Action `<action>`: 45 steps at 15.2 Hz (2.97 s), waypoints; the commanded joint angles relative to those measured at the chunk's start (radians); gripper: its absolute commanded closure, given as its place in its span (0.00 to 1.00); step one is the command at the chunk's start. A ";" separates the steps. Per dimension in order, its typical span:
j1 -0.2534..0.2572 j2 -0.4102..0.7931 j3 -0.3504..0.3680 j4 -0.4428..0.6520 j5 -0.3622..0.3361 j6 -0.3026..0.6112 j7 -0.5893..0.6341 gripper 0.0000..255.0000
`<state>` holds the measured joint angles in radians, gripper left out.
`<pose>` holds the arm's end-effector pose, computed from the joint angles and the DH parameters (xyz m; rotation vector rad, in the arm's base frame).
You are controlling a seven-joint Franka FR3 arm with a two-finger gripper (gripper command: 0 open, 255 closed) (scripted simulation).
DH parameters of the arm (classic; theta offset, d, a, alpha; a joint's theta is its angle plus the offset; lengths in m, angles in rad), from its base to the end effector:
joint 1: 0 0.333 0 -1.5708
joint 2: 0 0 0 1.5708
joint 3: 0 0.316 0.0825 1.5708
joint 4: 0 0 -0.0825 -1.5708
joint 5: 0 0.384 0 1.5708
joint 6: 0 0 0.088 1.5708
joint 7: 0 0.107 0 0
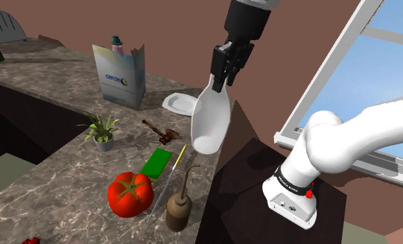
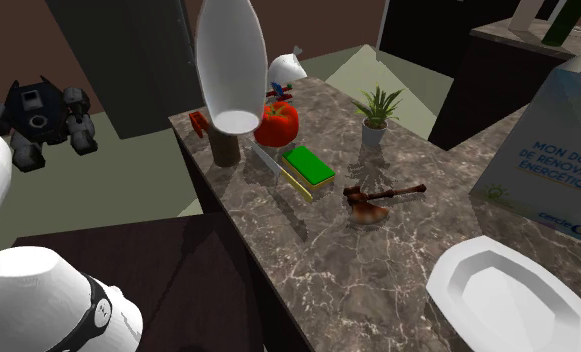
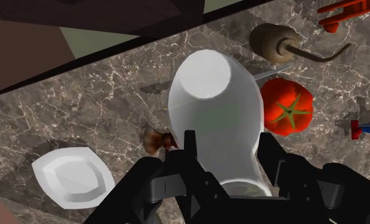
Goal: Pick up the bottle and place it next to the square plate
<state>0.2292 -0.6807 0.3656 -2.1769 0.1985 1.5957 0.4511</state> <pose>0.2607 0.2499 0.6219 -3.1319 -0.1196 -0.1114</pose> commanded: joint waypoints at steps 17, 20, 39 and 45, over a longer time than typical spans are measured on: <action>-0.024 0.106 -0.013 0.327 -0.034 -0.222 0.021 1.00; -0.029 0.130 -0.013 0.389 -0.040 -0.261 0.026 1.00; -0.106 0.169 -0.339 0.413 -0.187 -0.271 -0.377 1.00; -0.138 0.245 -0.452 0.477 -0.228 -0.258 -0.524 1.00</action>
<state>0.0964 -0.4433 -0.0679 -1.7101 -0.0240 1.3383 -0.0470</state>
